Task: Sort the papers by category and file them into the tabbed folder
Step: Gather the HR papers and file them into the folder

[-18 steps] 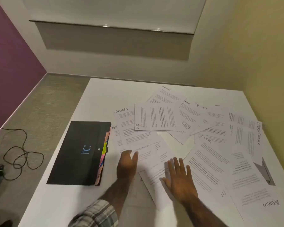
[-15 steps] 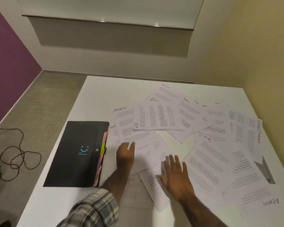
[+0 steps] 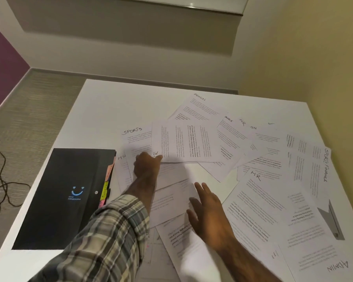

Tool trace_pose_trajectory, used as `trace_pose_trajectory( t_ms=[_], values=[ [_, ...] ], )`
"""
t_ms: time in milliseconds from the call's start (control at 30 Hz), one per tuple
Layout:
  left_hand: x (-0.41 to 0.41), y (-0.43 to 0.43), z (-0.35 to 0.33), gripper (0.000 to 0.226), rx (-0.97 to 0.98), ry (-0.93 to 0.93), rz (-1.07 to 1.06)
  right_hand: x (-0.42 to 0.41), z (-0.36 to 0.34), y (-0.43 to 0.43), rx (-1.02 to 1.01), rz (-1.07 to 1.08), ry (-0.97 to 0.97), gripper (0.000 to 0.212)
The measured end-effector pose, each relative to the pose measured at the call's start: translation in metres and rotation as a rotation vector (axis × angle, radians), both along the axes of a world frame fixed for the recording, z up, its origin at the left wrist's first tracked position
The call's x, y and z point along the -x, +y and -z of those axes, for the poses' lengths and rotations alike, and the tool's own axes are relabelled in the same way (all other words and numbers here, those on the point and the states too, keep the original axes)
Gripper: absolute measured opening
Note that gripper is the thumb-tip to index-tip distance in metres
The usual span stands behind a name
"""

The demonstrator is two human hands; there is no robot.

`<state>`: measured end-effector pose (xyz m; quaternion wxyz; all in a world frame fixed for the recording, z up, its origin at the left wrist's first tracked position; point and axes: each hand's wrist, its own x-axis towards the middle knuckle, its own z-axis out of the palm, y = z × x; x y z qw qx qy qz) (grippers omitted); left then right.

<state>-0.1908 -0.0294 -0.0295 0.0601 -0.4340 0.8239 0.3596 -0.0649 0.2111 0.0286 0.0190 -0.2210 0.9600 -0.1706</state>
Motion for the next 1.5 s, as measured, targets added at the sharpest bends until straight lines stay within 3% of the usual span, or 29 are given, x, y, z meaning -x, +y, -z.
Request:
trace_pose_trajectory(
  t_ms=[100,167,433,567,633,733,833,1000,1067,1133,1267,1367,1433,1500],
  values=[
    [0.009,0.004,-0.002,0.017,-0.071,0.165,-0.037,0.009,-0.006,0.006,0.069,0.026,-0.080,0.054],
    [0.009,0.008,-0.010,0.006,-0.124,0.321,-0.042,0.018,-0.005,0.010,0.108,0.115,-0.202,0.061],
    [-0.036,0.001,-0.070,0.012,-0.087,0.583,0.205,0.062,-0.023,0.008,0.016,0.226,-0.192,0.046],
    [-0.061,-0.016,-0.112,0.011,-0.160,0.592,0.265,0.093,-0.041,-0.001,0.179,0.300,-0.238,0.075],
    [-0.069,-0.025,-0.136,0.029,-0.201,0.564,0.300,0.109,-0.053,-0.008,0.306,0.315,-0.329,0.096],
    [-0.079,-0.038,-0.174,0.052,-0.341,0.512,0.451,0.126,-0.073,-0.017,0.605,0.331,-0.714,0.111],
    [-0.086,-0.043,-0.208,0.034,-0.572,0.471,0.533,0.134,-0.078,-0.015,0.952,0.255,-1.095,0.102],
    [-0.088,-0.057,-0.233,0.007,-0.832,0.412,0.512,0.128,-0.077,-0.025,1.005,0.034,-1.253,0.064],
    [-0.087,-0.058,-0.237,0.011,-0.854,0.425,0.411,0.120,-0.079,-0.025,1.017,-0.030,-1.317,0.061],
    [-0.086,-0.059,-0.238,0.023,-0.739,0.438,0.344,0.106,-0.082,-0.027,1.011,-0.049,-1.371,0.052],
    [-0.088,-0.064,-0.223,0.020,-0.435,0.462,0.342,0.071,-0.085,-0.035,0.904,0.089,-1.263,0.042],
    [-0.090,-0.062,-0.214,0.025,-0.581,0.407,0.167,0.050,-0.087,-0.037,0.924,0.248,-1.136,0.038],
    [-0.093,-0.062,-0.206,0.042,-0.720,0.333,0.165,0.041,-0.089,-0.033,0.933,0.330,-1.065,0.031],
    [-0.098,-0.061,-0.198,0.055,-0.732,0.309,0.227,0.034,-0.094,-0.026,0.942,0.371,-1.023,0.026]
  ],
)
